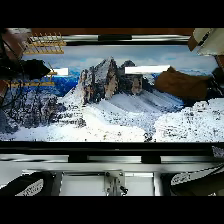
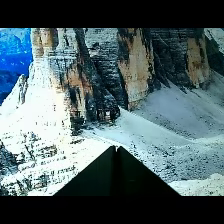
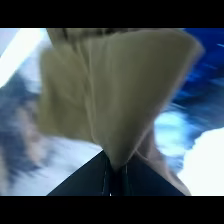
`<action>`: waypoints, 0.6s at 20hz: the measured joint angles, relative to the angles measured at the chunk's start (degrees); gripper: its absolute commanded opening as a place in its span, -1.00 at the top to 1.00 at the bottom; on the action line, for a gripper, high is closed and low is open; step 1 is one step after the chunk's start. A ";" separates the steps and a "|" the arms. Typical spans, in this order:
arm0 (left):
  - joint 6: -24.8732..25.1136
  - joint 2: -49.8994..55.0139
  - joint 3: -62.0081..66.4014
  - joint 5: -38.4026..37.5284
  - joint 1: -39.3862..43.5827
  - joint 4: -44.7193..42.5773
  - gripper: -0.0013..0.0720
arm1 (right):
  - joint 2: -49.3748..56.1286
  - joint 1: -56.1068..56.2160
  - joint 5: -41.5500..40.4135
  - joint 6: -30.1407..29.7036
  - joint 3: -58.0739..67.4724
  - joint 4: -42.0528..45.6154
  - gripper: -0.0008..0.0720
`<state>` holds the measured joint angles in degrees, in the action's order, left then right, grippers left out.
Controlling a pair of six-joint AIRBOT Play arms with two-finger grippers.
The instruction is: Fold the shirts.
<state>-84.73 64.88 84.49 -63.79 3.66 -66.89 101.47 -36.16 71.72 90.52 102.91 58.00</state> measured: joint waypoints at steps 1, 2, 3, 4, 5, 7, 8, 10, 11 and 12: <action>0.00 0.04 -0.11 0.31 0.68 0.02 0.89 | -0.50 -1.86 2.67 1.66 -0.33 3.78 0.80; 0.00 0.09 -0.20 0.37 1.07 0.02 0.89 | -1.01 -3.28 4.76 3.08 -1.11 6.78 0.80; 0.00 0.09 -0.22 0.70 1.40 0.00 0.89 | -1.62 -4.28 6.38 4.44 -2.47 9.27 0.80; 0.00 0.09 -0.26 0.79 1.68 -0.02 0.89 | -2.47 -4.96 7.63 5.86 -4.57 11.08 0.80; -0.02 0.11 -0.31 0.83 1.88 -0.11 0.89 | -3.37 -5.27 8.35 7.17 -7.02 12.22 0.80; -0.02 0.11 -0.31 0.87 2.12 -0.13 0.89 | -5.09 -5.29 9.25 9.44 -13.31 13.38 0.80; -0.02 0.11 -0.31 0.83 2.21 -0.15 0.89 | -6.23 -4.85 9.86 10.05 -16.65 13.31 0.80; 0.00 0.11 -0.31 0.83 2.32 -0.22 0.89 | -8.22 -3.65 10.10 11.04 -22.47 13.07 0.79; 0.02 0.11 -0.31 0.79 2.34 -0.20 0.89 | -9.20 -3.06 10.29 11.43 -24.87 12.87 0.79; 0.04 0.09 -0.31 0.79 2.34 -0.20 0.89 | -9.84 -2.64 10.25 11.85 -26.69 12.92 0.73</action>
<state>-84.68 64.97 84.18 -63.00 6.00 -67.09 91.64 -38.81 81.97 102.37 76.23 70.91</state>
